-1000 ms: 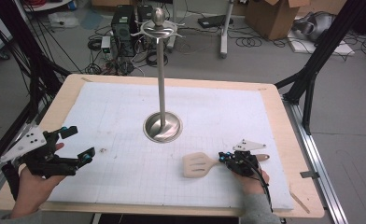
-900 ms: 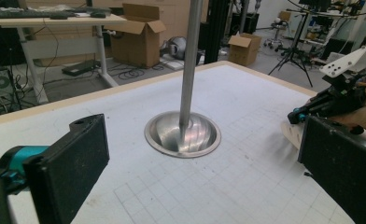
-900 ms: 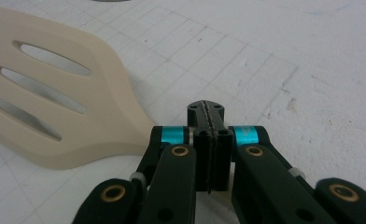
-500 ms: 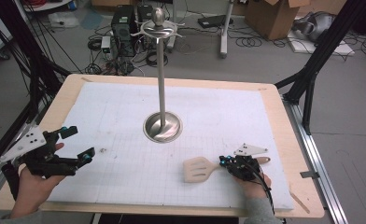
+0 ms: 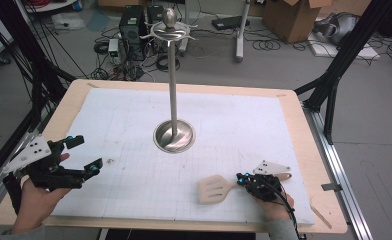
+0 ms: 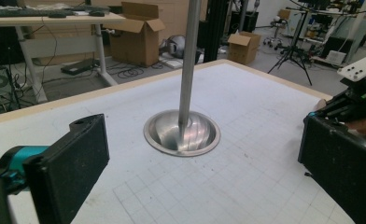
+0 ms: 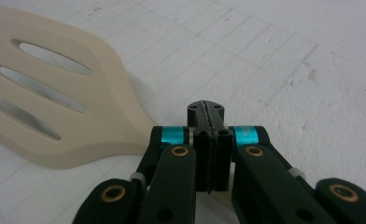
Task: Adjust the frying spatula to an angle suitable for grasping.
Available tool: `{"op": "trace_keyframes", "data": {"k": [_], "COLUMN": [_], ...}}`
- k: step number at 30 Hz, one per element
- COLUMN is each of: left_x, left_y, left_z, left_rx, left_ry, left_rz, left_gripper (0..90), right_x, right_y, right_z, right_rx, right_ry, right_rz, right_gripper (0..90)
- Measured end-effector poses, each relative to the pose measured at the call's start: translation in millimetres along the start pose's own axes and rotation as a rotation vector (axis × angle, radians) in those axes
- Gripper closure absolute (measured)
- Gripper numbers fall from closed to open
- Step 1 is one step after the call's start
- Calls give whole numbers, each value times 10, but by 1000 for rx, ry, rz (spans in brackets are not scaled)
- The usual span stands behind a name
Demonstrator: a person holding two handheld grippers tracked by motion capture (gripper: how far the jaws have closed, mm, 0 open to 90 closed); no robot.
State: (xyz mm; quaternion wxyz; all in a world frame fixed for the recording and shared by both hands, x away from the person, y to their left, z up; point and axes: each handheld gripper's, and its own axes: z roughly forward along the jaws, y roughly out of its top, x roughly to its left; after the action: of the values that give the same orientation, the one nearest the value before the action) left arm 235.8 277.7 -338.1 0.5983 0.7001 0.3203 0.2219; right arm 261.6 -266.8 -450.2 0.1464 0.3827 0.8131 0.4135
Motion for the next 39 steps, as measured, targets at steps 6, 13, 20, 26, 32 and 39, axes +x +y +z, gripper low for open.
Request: {"op": "trace_keyframes", "data": {"k": [6,13,20,26,32,39], "left_x": [-4,-15,-22,-25,-25,-11], "left_y": [9,-8,-9,2,-5,-17], "left_z": [-11,26,30,21,32,35], "left_rx": [-4,6,6,0,4,8], "left_ry": [1,0,-2,-4,-3,-5], "left_rz": [4,6,8,11,8,5], "left_gripper": [23,23,23,23,23,23], "right_x": [34,48,-159,-280,-309,-323], "right_y": [-50,-13,-157,-369,-439,-474], "right_z": [-53,-109,-433,-623,-684,-665], "right_rx": [-5,-36,-101,-115,-103,-55], "right_ry": [9,23,-53,-90,-104,-124], "right_rz": [-7,-56,26,73,70,68], "right_gripper": [900,900,900,900,900,900]}}
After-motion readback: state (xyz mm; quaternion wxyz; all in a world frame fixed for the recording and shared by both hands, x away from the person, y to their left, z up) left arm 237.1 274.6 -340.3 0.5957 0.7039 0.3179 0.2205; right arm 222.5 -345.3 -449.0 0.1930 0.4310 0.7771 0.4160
